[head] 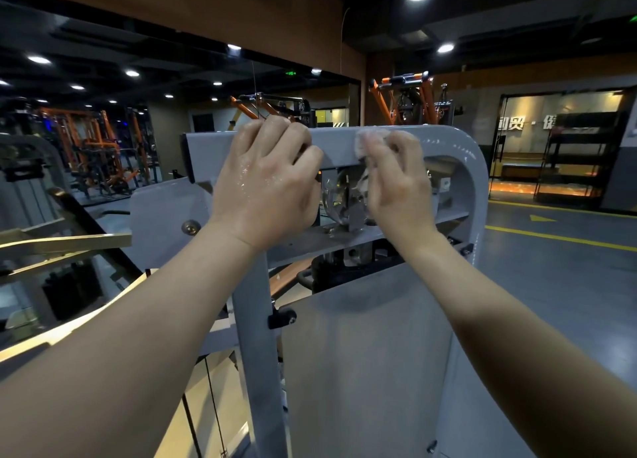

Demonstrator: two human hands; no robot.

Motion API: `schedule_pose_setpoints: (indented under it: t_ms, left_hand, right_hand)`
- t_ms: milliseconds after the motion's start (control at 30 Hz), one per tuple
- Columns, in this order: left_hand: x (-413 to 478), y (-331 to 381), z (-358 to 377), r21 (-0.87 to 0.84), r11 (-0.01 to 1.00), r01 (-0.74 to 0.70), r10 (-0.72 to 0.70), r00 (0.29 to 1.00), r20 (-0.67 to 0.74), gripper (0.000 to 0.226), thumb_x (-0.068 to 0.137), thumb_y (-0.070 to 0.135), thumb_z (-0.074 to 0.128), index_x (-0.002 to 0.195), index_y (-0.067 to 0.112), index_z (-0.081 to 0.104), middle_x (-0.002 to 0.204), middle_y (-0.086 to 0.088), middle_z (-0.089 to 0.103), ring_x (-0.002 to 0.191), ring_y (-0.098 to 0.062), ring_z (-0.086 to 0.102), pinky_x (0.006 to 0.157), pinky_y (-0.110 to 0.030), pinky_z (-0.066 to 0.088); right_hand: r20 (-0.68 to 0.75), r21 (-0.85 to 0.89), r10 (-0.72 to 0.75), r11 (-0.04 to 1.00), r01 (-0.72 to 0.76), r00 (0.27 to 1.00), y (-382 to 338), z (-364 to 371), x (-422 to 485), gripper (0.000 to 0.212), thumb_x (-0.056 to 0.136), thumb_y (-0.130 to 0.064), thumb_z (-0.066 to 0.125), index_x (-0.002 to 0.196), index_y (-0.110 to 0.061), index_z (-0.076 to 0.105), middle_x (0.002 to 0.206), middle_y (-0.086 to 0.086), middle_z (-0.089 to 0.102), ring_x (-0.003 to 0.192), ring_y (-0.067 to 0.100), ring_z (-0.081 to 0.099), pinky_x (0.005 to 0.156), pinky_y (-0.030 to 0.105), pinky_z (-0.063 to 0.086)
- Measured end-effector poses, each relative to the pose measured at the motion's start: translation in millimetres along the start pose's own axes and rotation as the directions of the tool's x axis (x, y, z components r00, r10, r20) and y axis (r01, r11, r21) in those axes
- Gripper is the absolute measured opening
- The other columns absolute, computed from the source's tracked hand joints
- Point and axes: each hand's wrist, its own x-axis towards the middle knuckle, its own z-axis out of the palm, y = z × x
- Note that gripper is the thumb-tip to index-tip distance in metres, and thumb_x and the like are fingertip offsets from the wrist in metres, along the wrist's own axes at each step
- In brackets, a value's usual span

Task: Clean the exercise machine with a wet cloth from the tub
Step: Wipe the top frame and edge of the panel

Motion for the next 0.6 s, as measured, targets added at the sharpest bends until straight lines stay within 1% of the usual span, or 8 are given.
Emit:
schedule_pose_setpoints:
  t_ms: [100, 167, 267, 333, 367, 433, 500, 600]
  left_hand:
    - [0, 0, -1, 0.001, 1.000, -0.003, 0.003, 1.000, 0.019, 0.021, 0.090, 0.016, 0.047, 0.092, 0.006, 0.065, 0.104, -0.013, 0.065, 0.103, -0.036, 0.058, 0.095, -0.049, 0.040]
    - [1, 0, -1, 0.005, 1.000, -0.007, 0.007, 1.000, 0.028, 0.022, 0.090, 0.017, 0.047, 0.093, 0.006, 0.065, 0.105, -0.013, 0.065, 0.104, -0.036, 0.057, 0.095, -0.049, 0.040]
    - [0, 0, -2, 0.000, 1.000, 0.006, -0.006, 0.999, 0.046, 0.022, 0.092, 0.019, 0.047, 0.094, 0.006, 0.065, 0.106, -0.013, 0.064, 0.105, -0.035, 0.057, 0.096, -0.048, 0.038]
    - [0, 0, -4, 0.002, 1.000, 0.013, -0.014, 0.998, 0.060, 0.023, 0.092, 0.020, 0.047, 0.094, 0.007, 0.066, 0.106, -0.013, 0.063, 0.105, -0.035, 0.056, 0.097, -0.048, 0.038]
    - [0, 0, -5, -0.003, 1.000, 0.015, -0.015, 0.998, 0.068, 0.024, 0.092, 0.021, 0.047, 0.094, 0.007, 0.066, 0.106, -0.013, 0.063, 0.106, -0.035, 0.056, 0.097, -0.049, 0.038]
    - [0, -1, -6, -0.019, 1.000, 0.018, -0.016, 0.997, 0.080, 0.025, 0.091, 0.021, 0.047, 0.094, 0.006, 0.067, 0.106, -0.013, 0.063, 0.107, -0.035, 0.056, 0.098, -0.049, 0.037]
    - [0, -2, -6, -0.023, 0.999, 0.023, -0.021, 0.997, 0.078, 0.024, 0.090, 0.020, 0.048, 0.092, 0.006, 0.067, 0.105, -0.013, 0.064, 0.106, -0.035, 0.057, 0.098, -0.049, 0.037]
    - [-1, -2, -6, -0.033, 0.999, 0.020, -0.017, 0.997, 0.082, 0.026, 0.090, 0.021, 0.047, 0.091, 0.006, 0.068, 0.104, -0.013, 0.065, 0.106, -0.035, 0.057, 0.097, -0.048, 0.037]
  right_hand:
    - [-0.078, -0.018, 0.334, 0.941, -0.337, 0.939, 17, -10, 3, 0.032, 0.100, -0.005, 0.055, 0.131, -0.009, 0.061, 0.120, 0.015, 0.049, 0.090, 0.002, 0.040, 0.081, 0.003, 0.043]
    - [-0.106, -0.025, 0.443, 0.894, -0.448, 0.890, 13, -11, 6, 0.027, 0.103, -0.011, 0.053, 0.129, -0.009, 0.061, 0.118, 0.009, 0.047, 0.081, 0.001, 0.041, 0.077, 0.004, 0.043]
    - [-0.027, -0.009, 0.200, 0.980, -0.200, 0.979, -17, -3, 2, 0.033, 0.102, -0.008, 0.055, 0.134, -0.004, 0.060, 0.117, 0.013, 0.048, 0.080, 0.001, 0.042, 0.071, 0.004, 0.042]
    - [0.054, 0.000, -0.011, 1.000, 0.011, 0.998, -22, 2, -7, 0.038, 0.100, -0.005, 0.056, 0.138, 0.000, 0.059, 0.116, 0.019, 0.051, 0.088, 0.005, 0.041, 0.076, 0.006, 0.040]
    - [0.058, -0.011, -0.019, 1.000, 0.020, 0.998, -16, 3, -7, 0.038, 0.100, -0.004, 0.056, 0.138, 0.000, 0.059, 0.116, 0.019, 0.051, 0.090, 0.005, 0.040, 0.078, 0.006, 0.040]
    - [-0.014, -0.022, 0.177, 0.984, -0.178, 0.984, -4, -1, -2, 0.035, 0.101, -0.007, 0.055, 0.136, -0.007, 0.060, 0.116, 0.015, 0.048, 0.084, -0.001, 0.040, 0.076, 0.003, 0.040]
    - [-0.109, 0.022, 0.441, 0.897, -0.442, 0.891, -2, -6, 6, 0.028, 0.104, -0.011, 0.053, 0.130, -0.011, 0.062, 0.114, 0.012, 0.047, 0.083, -0.008, 0.042, 0.076, 0.001, 0.039]
    - [-0.127, 0.018, 0.420, 0.907, -0.422, 0.898, -24, 2, 9, 0.026, 0.104, -0.012, 0.053, 0.128, -0.011, 0.062, 0.113, 0.008, 0.045, 0.084, -0.009, 0.043, 0.076, 0.001, 0.040]
